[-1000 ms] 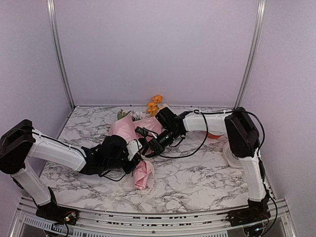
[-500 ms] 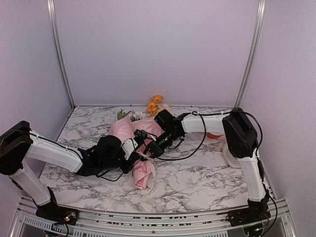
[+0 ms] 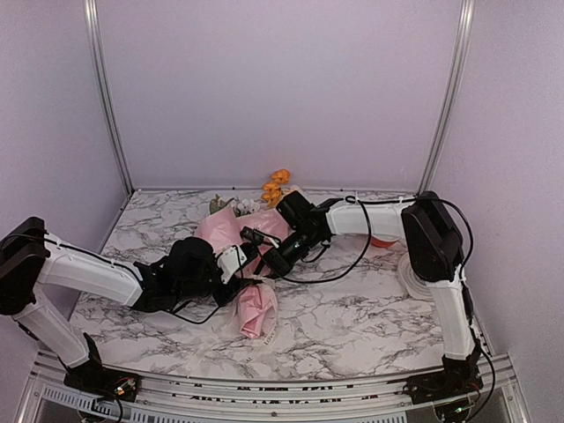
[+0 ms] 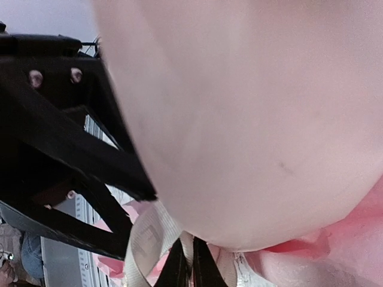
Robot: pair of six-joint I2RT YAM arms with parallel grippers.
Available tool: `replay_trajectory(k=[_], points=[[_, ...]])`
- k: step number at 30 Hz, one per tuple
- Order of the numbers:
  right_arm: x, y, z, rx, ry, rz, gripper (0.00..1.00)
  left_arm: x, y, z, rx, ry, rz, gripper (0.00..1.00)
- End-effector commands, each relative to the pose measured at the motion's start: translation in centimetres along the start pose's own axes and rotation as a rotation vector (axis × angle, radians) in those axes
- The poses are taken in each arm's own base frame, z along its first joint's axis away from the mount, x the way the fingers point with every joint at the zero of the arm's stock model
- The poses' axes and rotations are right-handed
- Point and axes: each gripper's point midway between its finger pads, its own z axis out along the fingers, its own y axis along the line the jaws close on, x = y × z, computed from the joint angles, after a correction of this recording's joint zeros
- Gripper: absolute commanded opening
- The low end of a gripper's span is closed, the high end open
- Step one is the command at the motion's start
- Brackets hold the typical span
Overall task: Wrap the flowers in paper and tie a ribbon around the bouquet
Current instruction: Cross the half-tied ribbon over the folded bouquet.
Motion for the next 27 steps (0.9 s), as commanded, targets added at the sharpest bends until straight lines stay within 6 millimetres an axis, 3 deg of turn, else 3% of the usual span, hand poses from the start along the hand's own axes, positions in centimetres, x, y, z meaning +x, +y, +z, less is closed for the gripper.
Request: replay_trajectory(k=[1, 4, 7, 14, 27], points=[[-2.6, 1.3, -1.9, 0.042, -0.058, -0.059, 0.08, 0.4, -1.3, 1.2, 0.081, 0.043, 0.057, 0.42], [-2.8, 1.3, -2.2, 0.055, -0.070, -0.063, 0.08, 0.0, -1.5, 1.6, 0.097, 0.038, 0.052, 0.43], [-2.9, 1.0, -2.3, 0.062, -0.079, -0.054, 0.06, 0.2, -1.0, 1.9, 0.064, 0.051, 0.041, 0.27], [-3.4, 0.4, -3.0, 0.077, -0.110, -0.028, 0.00, -0.2, -1.5, 1.8, 0.096, 0.036, 0.030, 0.07], [-4.1, -0.4, -5.0, 0.097, -0.195, 0.017, 0.00, 0.7, -1.7, 0.7, 0.105, 0.042, 0.004, 0.06]])
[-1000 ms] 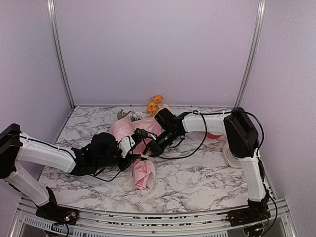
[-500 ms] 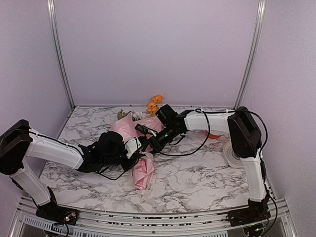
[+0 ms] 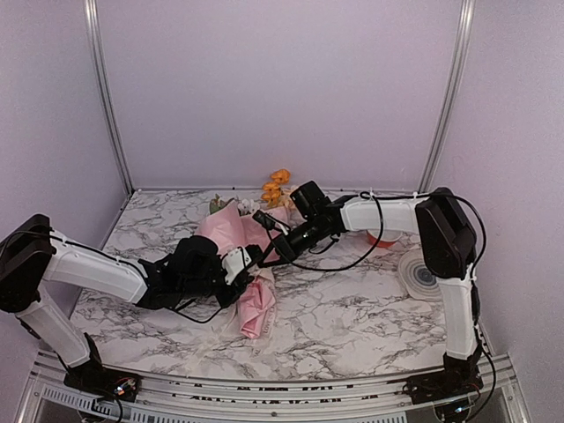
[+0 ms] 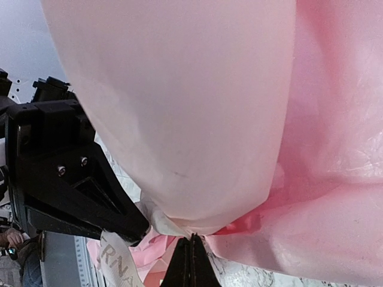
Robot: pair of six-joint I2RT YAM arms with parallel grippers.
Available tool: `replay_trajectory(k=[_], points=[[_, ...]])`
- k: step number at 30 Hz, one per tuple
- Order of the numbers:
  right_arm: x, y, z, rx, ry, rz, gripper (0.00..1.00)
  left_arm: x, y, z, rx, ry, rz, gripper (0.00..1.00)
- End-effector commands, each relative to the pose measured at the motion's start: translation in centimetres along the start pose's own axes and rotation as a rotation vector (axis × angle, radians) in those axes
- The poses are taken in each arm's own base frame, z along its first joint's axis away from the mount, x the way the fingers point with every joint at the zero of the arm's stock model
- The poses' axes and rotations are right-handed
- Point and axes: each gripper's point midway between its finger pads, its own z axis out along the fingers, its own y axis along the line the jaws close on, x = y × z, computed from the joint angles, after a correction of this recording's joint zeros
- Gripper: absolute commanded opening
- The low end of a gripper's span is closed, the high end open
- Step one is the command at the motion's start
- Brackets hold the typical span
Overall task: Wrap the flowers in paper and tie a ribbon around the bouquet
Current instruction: Cross the half-tied ribbon over the folded bouquet, then tie the half-tied ribbon around the folded bouquet.
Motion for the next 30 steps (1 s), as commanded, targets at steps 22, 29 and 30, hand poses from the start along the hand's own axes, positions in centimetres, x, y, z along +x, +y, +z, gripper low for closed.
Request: replay_trajectory(k=[22, 29, 30], points=[[-3.3, 0.1, -2.9, 0.062, -0.156, -0.011, 0.00, 11.0, 4.9, -6.3, -0.239, 0.319, -0.517, 0.98], [-2.9, 0.1, -2.8, 0.055, -0.145, -0.005, 0.00, 14.4, 3.4, -5.3, -0.153, 0.414, -0.599, 0.99], [-2.9, 0.1, -2.8, 0.056, -0.146, -0.006, 0.00, 14.5, 3.3, -5.0, -0.144, 0.417, -0.602, 0.99]])
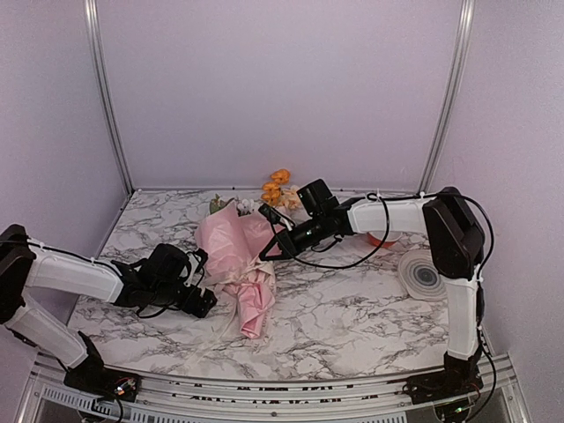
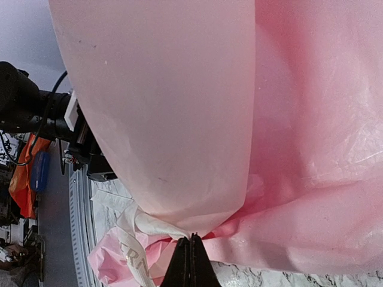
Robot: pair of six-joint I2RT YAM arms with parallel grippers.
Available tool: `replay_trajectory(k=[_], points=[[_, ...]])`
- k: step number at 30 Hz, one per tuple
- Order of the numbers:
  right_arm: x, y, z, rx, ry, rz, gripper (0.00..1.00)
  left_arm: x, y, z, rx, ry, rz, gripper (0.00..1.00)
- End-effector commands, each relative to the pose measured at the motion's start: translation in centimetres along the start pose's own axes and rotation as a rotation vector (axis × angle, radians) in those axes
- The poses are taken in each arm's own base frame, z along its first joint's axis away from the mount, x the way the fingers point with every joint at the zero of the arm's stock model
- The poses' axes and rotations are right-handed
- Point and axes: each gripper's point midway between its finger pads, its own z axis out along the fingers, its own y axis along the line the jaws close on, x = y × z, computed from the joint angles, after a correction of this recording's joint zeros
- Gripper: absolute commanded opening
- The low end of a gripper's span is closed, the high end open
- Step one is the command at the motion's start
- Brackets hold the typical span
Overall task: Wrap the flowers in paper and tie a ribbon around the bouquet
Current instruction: Tie the half-tied ribbon around the folded bouquet.
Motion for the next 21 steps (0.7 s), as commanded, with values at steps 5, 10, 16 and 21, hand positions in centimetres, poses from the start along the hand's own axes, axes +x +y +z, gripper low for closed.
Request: replay_trajectory(k=[5, 10, 16, 21], points=[[-1.7, 0.7, -1.1, 0.007, -0.053, -0.022, 0.00, 1.7, -0.7, 2.6, 0.064, 0.065, -0.015, 0.87], [-1.8, 0.2, -1.4, 0.035, -0.079, 0.002, 0.00, 1.8, -1.9, 3.0, 0.128, 0.077, 0.017, 0.31], [-1.8, -1.7, -2.6, 0.099, -0.130, 0.064, 0.00, 1.9, -2.2, 1.4, 0.162, 0.053, -0.038, 0.00], [-1.3, -3.2, -3.8, 0.135, -0.160, 0.111, 0.00, 2.2, -1.2, 0.6, 0.112, 0.045, -0.094, 0.00]])
